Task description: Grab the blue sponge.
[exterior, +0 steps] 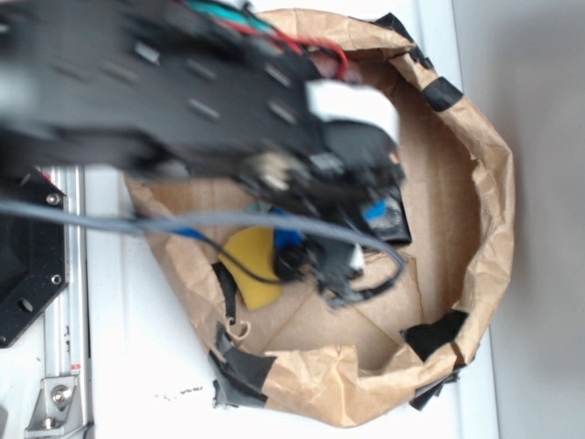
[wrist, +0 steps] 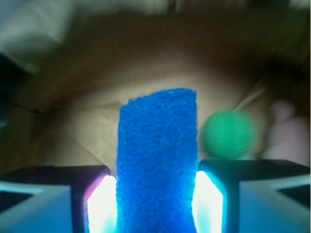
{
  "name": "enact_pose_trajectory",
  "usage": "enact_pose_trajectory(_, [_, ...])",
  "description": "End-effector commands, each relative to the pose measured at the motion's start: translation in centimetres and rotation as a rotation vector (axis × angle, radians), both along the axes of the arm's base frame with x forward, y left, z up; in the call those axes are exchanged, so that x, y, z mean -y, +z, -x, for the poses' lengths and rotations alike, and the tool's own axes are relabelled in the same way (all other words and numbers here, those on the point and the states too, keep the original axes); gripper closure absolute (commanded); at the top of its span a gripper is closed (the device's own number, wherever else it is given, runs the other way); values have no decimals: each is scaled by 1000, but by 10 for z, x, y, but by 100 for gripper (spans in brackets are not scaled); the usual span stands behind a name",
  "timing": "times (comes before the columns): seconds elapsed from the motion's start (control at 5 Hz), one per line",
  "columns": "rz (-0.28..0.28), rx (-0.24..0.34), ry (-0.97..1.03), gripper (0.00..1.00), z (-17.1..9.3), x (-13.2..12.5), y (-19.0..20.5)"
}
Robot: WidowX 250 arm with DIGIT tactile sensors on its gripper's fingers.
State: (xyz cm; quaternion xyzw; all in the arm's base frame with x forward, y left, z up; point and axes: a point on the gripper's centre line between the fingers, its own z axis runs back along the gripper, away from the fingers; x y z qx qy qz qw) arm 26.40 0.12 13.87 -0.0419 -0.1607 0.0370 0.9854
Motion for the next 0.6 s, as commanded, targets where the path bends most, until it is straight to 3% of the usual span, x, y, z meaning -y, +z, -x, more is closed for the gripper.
enact_pose_trajectory(0.0, [-164,-90,-333,100,-13,8,55])
enact_pose_trajectory(0.2, [-164,-106,-287,100,-16,9,49])
enact_pose_trajectory(0.4, [-115,-68,-270,100,-21,7,47])
